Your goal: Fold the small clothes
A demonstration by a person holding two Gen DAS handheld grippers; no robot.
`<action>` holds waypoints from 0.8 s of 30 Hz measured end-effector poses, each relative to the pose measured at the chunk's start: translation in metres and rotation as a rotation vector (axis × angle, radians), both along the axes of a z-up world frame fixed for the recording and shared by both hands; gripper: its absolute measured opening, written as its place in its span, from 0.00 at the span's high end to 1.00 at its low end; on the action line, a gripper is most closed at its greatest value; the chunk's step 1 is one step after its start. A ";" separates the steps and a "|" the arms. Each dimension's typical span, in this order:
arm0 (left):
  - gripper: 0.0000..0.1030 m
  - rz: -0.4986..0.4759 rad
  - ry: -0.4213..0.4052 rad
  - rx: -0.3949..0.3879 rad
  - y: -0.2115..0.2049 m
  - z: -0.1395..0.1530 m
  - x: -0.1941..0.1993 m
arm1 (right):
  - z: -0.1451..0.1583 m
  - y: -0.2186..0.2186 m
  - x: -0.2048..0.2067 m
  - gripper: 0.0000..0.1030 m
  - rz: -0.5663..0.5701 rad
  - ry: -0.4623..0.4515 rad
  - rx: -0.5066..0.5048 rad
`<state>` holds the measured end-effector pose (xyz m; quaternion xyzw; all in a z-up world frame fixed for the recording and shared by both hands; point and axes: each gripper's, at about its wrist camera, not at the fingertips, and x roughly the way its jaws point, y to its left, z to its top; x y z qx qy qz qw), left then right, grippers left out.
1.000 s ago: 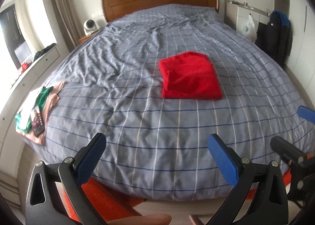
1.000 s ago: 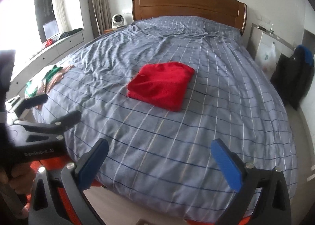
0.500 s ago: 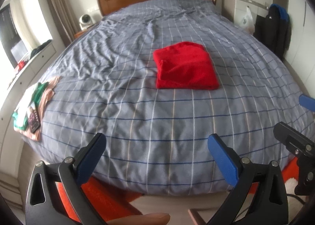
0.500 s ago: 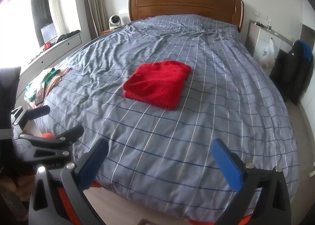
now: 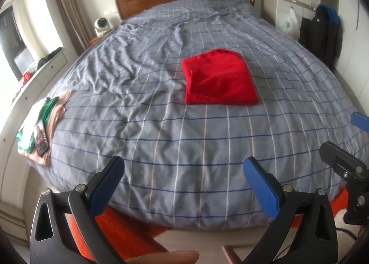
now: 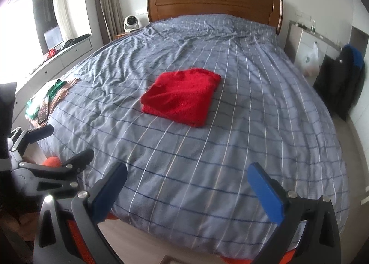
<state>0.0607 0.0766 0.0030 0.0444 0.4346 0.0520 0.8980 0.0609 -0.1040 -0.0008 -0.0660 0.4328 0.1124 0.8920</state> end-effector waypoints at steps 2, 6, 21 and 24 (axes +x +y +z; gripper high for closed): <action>0.00 -0.002 0.001 -0.003 0.000 0.000 0.000 | -0.001 0.000 0.000 0.01 -0.001 0.005 -0.005; 0.00 -0.005 -0.002 -0.005 -0.001 0.001 -0.001 | 0.002 0.003 0.000 0.01 0.004 -0.011 -0.019; 0.00 -0.005 -0.001 -0.017 -0.001 0.001 0.000 | 0.002 0.008 0.003 0.01 0.009 -0.016 -0.033; 0.00 -0.004 0.002 -0.018 0.000 0.001 0.001 | 0.002 0.008 0.003 0.01 0.010 -0.015 -0.032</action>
